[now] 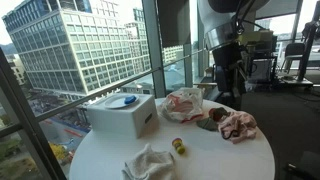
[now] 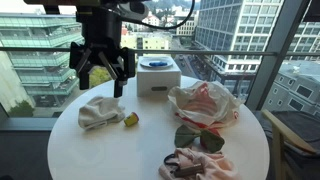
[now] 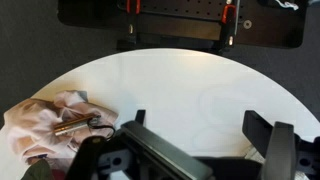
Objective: Use the white towel to wipe the yellow container
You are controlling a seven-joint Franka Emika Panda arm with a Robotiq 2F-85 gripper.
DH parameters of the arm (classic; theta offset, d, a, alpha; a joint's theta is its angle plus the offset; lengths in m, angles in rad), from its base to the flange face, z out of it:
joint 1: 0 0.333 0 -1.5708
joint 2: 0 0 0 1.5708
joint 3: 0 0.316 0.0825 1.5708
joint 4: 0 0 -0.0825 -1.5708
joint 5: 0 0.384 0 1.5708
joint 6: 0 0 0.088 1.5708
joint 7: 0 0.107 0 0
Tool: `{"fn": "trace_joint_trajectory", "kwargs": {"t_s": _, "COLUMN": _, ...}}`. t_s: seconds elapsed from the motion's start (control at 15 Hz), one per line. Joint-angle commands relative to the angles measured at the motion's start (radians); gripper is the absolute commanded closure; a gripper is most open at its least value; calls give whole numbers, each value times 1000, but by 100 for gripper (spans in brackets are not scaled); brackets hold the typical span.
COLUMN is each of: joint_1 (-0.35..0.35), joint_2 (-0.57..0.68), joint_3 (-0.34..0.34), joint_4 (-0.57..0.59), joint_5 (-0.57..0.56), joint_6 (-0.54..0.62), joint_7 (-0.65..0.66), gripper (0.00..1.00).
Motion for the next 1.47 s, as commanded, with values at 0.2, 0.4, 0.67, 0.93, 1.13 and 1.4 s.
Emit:
{"fn": "trace_joint_trajectory", "kwargs": {"t_s": 0.2, "joint_1": 0, "joint_2": 0, "joint_3": 0, "joint_4": 9, "joint_5": 0, "joint_6": -1, "joint_7": 0, "gripper": 0}}
{"fn": "trace_joint_trajectory", "kwargs": {"t_s": 0.4, "joint_1": 0, "joint_2": 0, "joint_3": 0, "joint_4": 9, "joint_5": 0, "joint_6": -1, "joint_7": 0, "gripper": 0}}
{"fn": "trace_joint_trajectory", "kwargs": {"t_s": 0.67, "joint_1": -1, "joint_2": 16, "joint_3": -2, "joint_4": 13, "joint_5": 17, "joint_6": 14, "joint_7": 11, "gripper": 0}}
{"fn": "trace_joint_trajectory", "kwargs": {"t_s": 0.93, "joint_1": 12, "joint_2": 147, "joint_3": 1, "joint_4": 40, "joint_5": 86, "joint_6": 71, "joint_7": 14, "gripper": 0}}
{"fn": "trace_joint_trajectory", "kwargs": {"t_s": 1.13, "joint_1": 31, "joint_2": 252, "joint_3": 33, "joint_4": 73, "joint_5": 107, "joint_6": 143, "joint_7": 41, "gripper": 0}}
{"fn": "trace_joint_trajectory", "kwargs": {"t_s": 1.4, "joint_1": 71, "joint_2": 381, "joint_3": 86, "joint_4": 160, "joint_5": 93, "joint_6": 207, "joint_7": 85, "gripper": 0}}
